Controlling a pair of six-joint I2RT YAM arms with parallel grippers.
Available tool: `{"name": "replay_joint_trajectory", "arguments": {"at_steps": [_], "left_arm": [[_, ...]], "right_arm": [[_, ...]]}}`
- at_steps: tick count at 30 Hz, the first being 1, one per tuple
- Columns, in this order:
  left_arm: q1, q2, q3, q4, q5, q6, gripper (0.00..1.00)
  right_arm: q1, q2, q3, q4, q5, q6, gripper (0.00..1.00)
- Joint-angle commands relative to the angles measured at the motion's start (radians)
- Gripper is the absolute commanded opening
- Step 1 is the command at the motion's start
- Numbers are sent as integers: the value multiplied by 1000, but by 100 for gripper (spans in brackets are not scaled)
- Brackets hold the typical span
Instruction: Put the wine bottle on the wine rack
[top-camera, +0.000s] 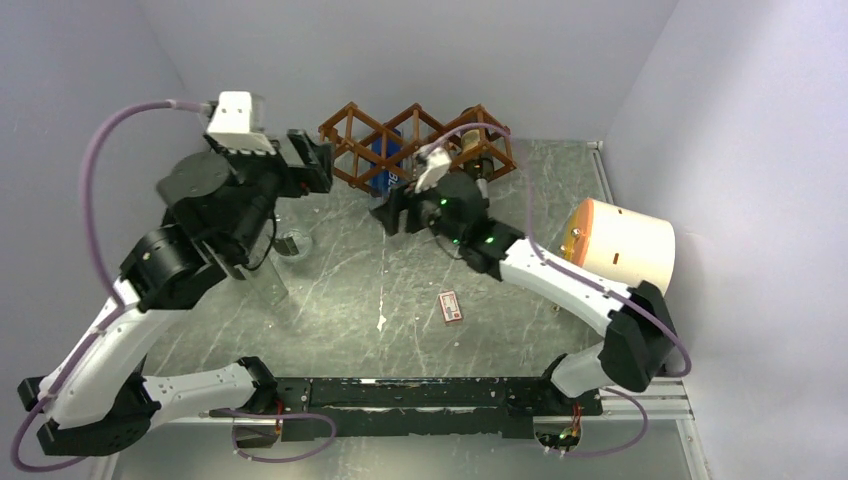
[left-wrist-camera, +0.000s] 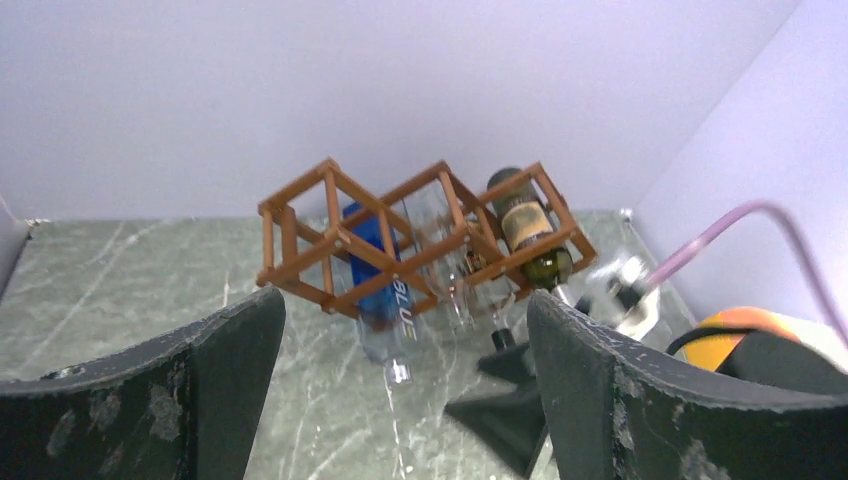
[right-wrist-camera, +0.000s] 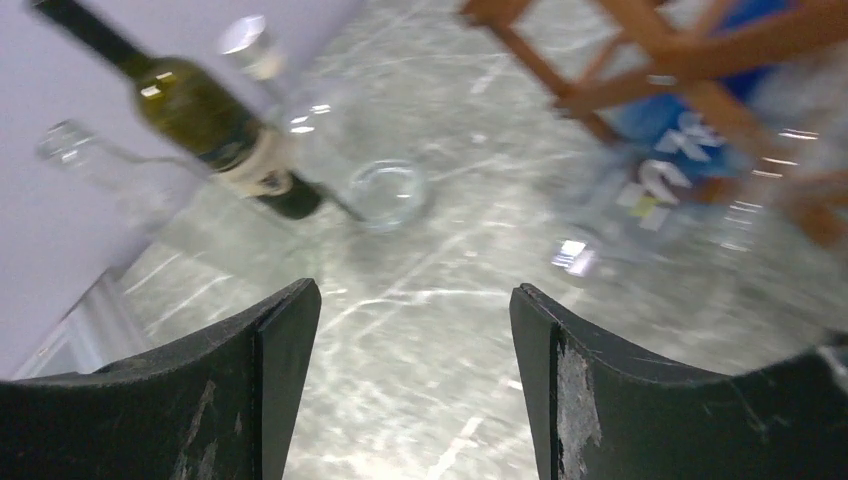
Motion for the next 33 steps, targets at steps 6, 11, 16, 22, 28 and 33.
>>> {"name": "replay_joint_trajectory", "arguments": {"at_steps": [6,11,16,22,28,33], "left_arm": [[4,-107,57,28,4,105,94],[4,-139,50,34,57,127,94],[4,-149,55,38,61,149,94],[4,-160,36,38,57,155,94],[4,-163,26,36,54,163,94],[4,-168,13,41,54,163,94]], "right_arm": [[273,285,198,265,40,-49,73],[362,446,356,312,22,-111,75],[388,606,530,297,-17,-121,76],[409,780,751,228,-54,-178,74],[415,841,821,237,-88,-204,58],[430,819,784,293,-31,-253,36]]}}
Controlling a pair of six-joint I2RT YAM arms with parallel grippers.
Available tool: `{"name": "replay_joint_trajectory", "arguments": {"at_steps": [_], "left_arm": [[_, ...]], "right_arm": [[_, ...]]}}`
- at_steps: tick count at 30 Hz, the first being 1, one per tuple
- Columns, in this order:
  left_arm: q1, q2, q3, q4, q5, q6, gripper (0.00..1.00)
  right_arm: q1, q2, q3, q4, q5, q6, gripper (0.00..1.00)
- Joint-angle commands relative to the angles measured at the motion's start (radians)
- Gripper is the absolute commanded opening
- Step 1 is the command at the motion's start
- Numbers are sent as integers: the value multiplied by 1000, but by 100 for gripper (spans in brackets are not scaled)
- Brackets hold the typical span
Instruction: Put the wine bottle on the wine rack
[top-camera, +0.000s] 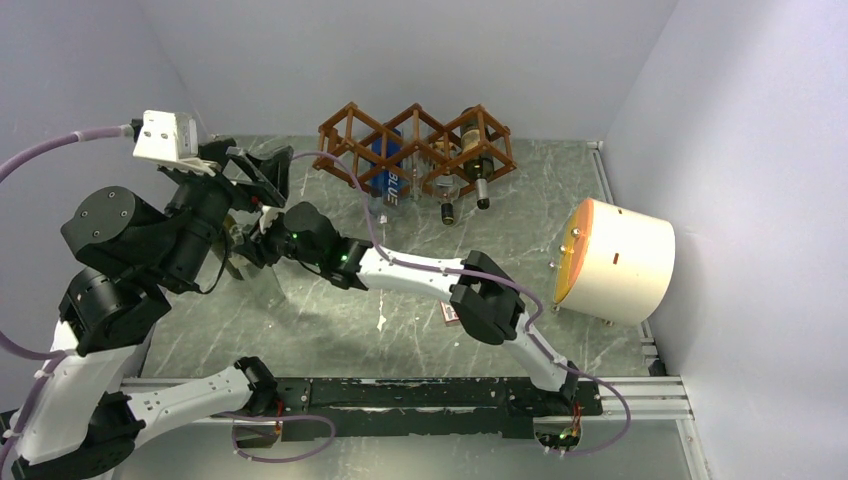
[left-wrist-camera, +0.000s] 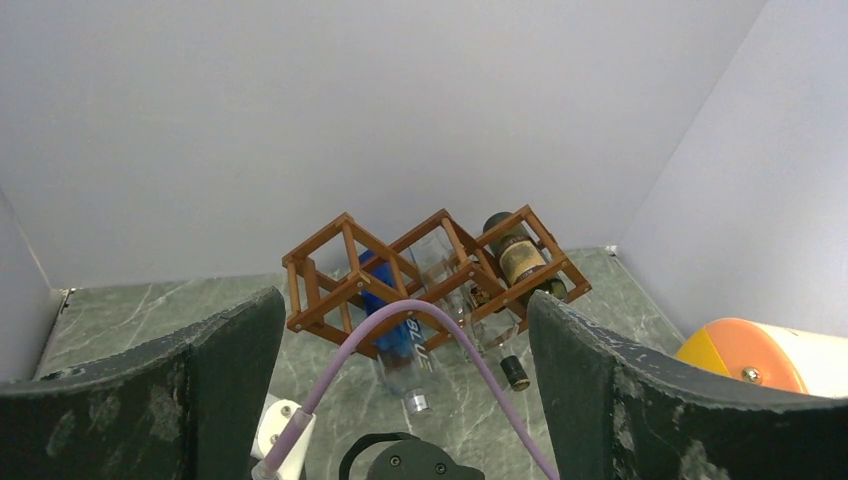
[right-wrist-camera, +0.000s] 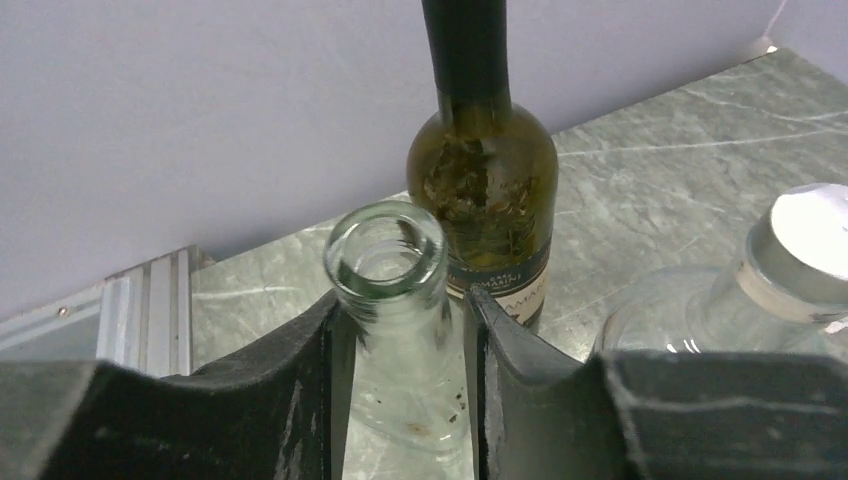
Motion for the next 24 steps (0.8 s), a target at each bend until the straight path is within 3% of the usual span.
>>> {"name": "replay_joint_trajectory", "arguments": {"at_steps": [1,4,10,15,24], "left_arm": [[4,-11,-15,23,13,19,94],[4,-18,-25,28,9,20,94],[3,-60,-96,88,11,52,94],[3,-55,-129,78,23,38,94],[3,-4,-253,62,92,14,94]], "right_arm": [[21,-32,-10,69,53,-60,32],[31,-72,-64,123,129,-96,21],[33,-224,-263,248,271,-114,9],[32,-404,-455,303,355,-126,5],[27,-720,-733,209,536,-99,0]]}}
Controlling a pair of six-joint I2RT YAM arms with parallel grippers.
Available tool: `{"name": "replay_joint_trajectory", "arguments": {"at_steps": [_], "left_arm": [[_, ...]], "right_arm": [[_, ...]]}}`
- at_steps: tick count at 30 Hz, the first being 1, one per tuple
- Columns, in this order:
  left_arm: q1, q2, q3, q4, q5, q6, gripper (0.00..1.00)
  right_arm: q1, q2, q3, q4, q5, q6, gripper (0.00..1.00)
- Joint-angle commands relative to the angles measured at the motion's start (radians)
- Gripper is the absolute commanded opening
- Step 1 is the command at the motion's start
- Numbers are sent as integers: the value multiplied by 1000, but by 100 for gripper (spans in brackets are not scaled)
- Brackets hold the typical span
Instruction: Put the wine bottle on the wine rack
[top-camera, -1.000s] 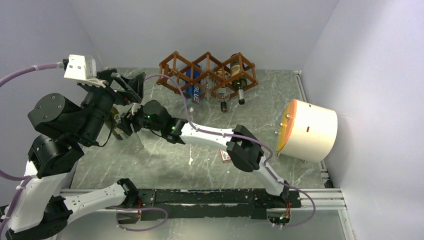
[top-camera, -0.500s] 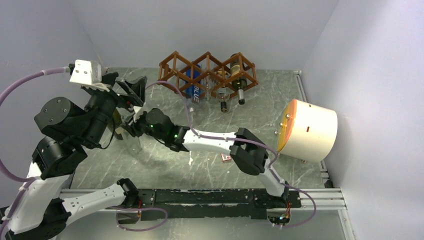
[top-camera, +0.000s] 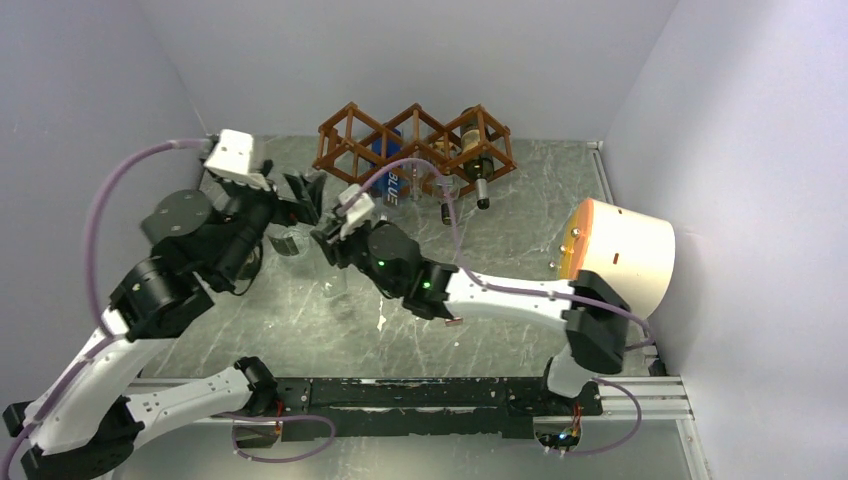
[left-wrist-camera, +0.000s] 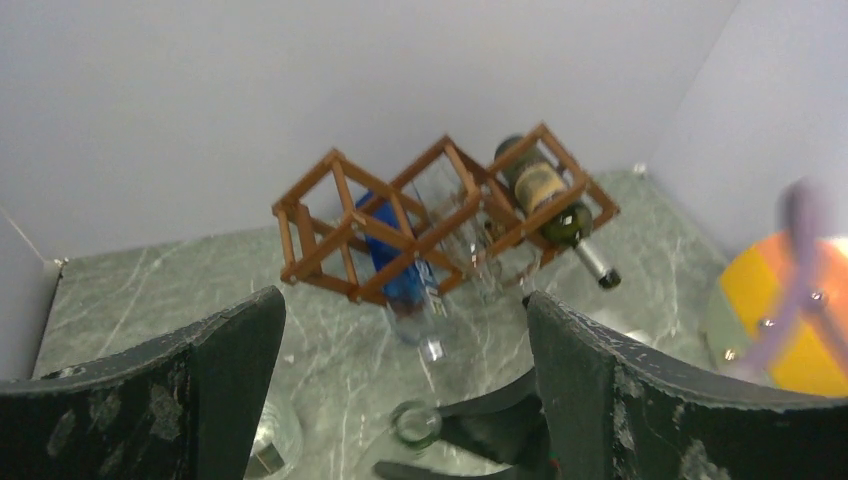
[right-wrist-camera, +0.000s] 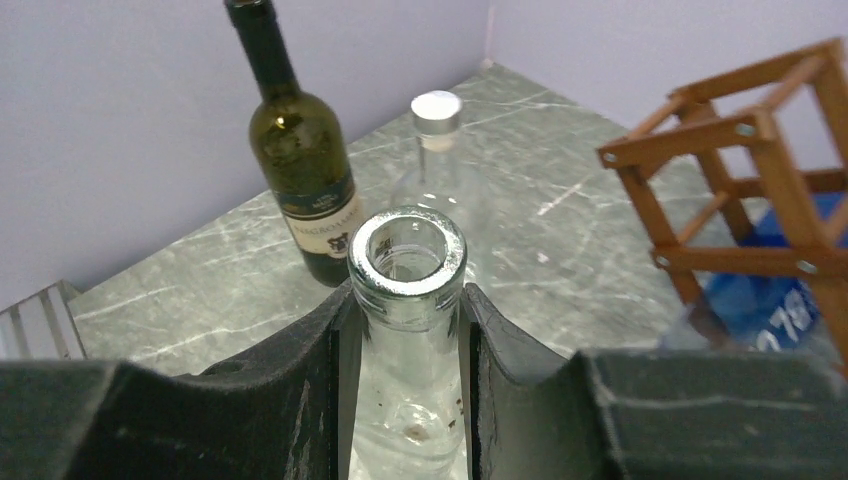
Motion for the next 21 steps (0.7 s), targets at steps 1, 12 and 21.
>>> {"name": "replay_joint_trajectory", "arguments": {"at_steps": [1,12,21], "left_arm": [[4,15,-96,32,71,-1,94],[4,10,-269,150,175,-39,94],[4,46,-465,241,409,-16,94]], "right_arm": [[-6,-178,-106,35,147,23,0],[-10,-491,-353,-82,348,149,0],[-10,-626,-363,-166,456,173,0]]}}
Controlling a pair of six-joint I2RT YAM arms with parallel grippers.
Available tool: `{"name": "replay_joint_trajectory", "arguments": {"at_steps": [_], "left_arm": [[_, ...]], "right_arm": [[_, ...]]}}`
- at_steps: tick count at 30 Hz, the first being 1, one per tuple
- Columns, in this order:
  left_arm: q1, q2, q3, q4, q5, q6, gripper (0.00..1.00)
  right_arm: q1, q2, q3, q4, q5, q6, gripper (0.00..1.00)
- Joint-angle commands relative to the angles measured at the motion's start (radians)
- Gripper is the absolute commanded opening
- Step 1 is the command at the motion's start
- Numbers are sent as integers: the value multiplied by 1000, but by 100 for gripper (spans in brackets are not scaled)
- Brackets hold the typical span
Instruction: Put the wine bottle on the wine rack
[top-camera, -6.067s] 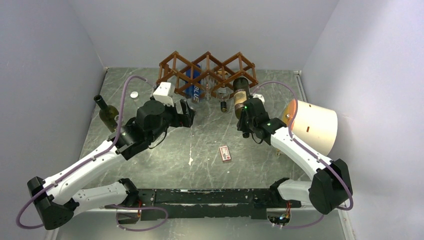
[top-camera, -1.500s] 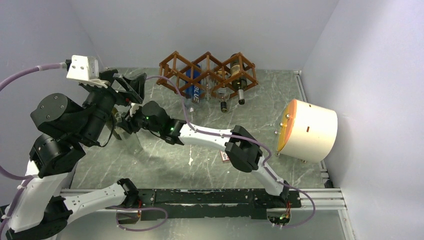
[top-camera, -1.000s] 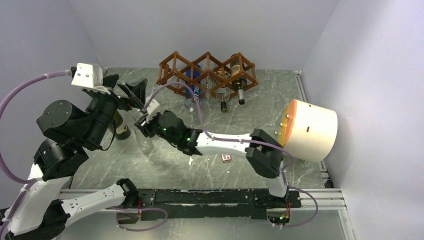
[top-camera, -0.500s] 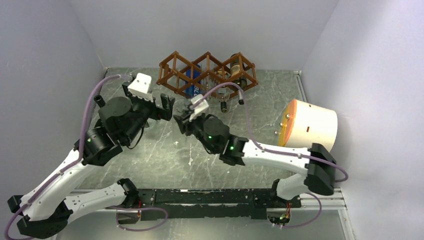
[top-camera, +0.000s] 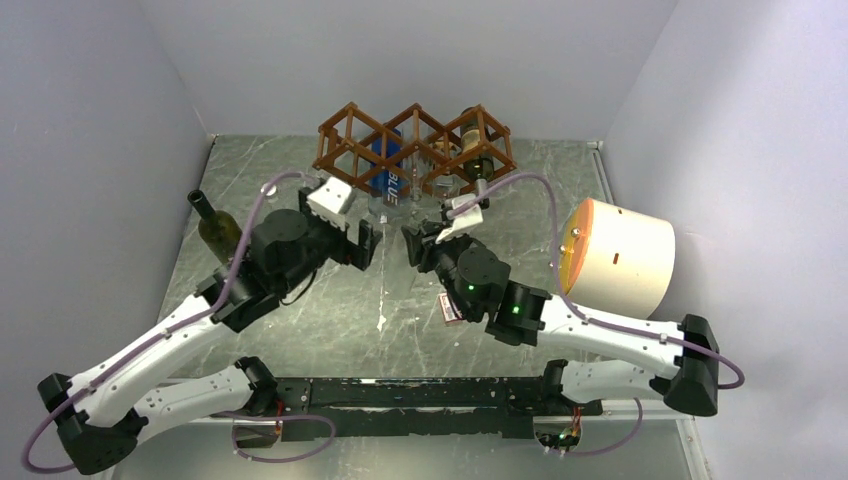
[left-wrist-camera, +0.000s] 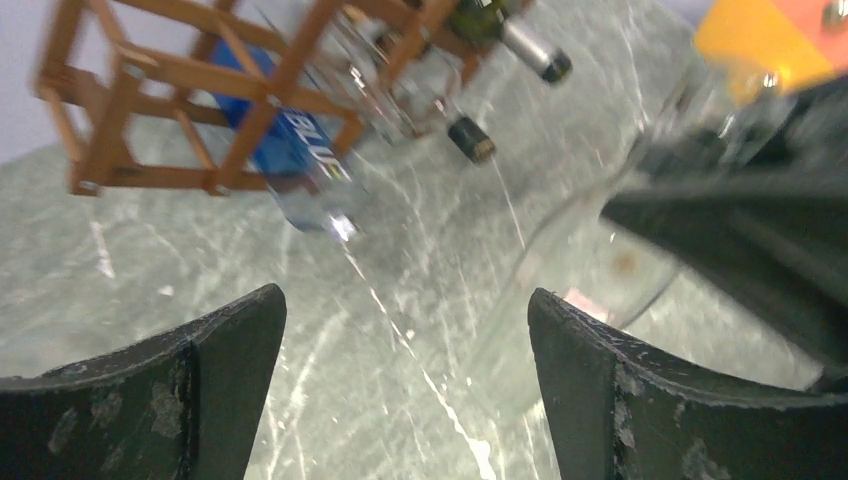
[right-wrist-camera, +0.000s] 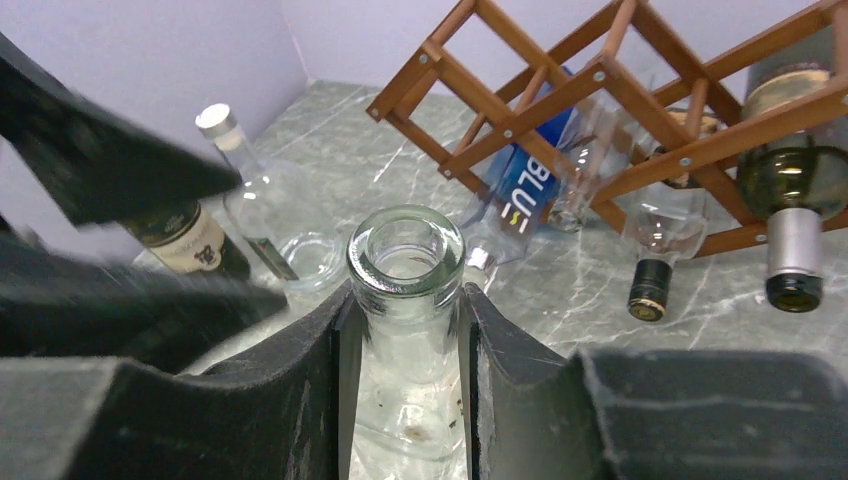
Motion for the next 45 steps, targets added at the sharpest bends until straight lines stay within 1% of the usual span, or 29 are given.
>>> {"name": "replay_joint_trajectory", "arguments": {"at_steps": [1,5,9,15,17,21,25,26,30,33,34,35,36,37,38,40,42,45], "left_arm": [[4,17,-81,93,177,-5,94],[3,22,-155,174,286,-14,94],[4,19,-223,283,398,25,95],[4,35,-286,415,614,86,94],[4,54,-294,438,634,81,94],[4,90,-278,440,618,62,94],[4,105,-275,462,641,73,94],[3,105,-276,470,638,74,96],[4,97,-280,498,650,93,69],[4,91,-282,523,671,109,45],[4,93,-281,529,685,116,36],[4,94,-277,530,696,126,21],[4,97,-270,524,703,138,9],[3,100,-263,517,705,154,7],[3,100,-257,505,705,177,7],[3,94,-243,482,682,227,7],[4,84,-223,457,648,270,7],[3,68,-176,372,591,385,7]], "right_arm": [[-1,-77,10,30,79,24,0],[-2,-113,15,27,77,-10,0],[-2,-137,30,17,33,-31,0],[-2,-180,40,7,-46,-30,0],[-3,-194,37,12,-82,-28,0],[-3,-219,37,19,-150,-33,0],[-2,-237,30,30,-182,-35,0],[-2,-239,29,32,-187,-33,0],[-3,-249,27,25,-207,-28,0],[-2,-255,22,24,-218,-23,0],[-2,-256,23,21,-221,-20,0],[-2,-259,24,18,-224,-18,0],[-2,-261,25,15,-228,-17,0],[-3,-263,26,9,-233,-14,0],[-2,-263,31,-2,-234,-10,7],[-1,-263,49,-50,-255,-17,28],[-2,-264,74,-112,-332,-58,45],[-1,-266,115,-205,-370,-53,59]]}}
